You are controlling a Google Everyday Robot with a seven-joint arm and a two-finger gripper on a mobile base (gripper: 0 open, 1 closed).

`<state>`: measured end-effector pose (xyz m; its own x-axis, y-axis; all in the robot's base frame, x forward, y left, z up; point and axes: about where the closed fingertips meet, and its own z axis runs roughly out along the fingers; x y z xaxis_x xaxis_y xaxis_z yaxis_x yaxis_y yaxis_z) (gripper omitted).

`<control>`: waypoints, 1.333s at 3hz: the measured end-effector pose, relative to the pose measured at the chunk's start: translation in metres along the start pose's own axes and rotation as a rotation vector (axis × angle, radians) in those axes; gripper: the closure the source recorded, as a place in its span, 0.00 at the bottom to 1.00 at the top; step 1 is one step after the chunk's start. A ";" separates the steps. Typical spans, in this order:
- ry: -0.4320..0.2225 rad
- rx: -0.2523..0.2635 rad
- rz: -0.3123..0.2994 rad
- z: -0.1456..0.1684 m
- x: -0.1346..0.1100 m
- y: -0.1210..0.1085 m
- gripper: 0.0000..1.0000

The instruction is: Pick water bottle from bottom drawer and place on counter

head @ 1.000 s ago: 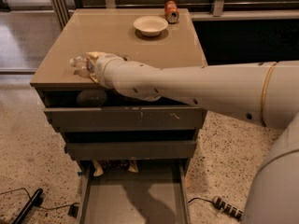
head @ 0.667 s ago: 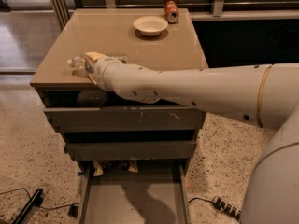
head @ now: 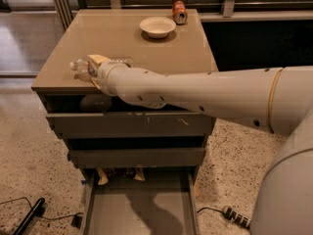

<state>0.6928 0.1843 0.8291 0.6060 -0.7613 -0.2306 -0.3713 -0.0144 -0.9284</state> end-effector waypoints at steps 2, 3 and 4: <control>0.000 0.000 0.000 0.000 0.000 0.000 0.04; 0.000 0.000 0.000 0.000 0.000 0.000 0.00; 0.000 0.000 0.000 0.000 0.000 0.000 0.00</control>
Offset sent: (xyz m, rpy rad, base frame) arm 0.0000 0.0000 0.0000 0.0000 0.0000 0.0000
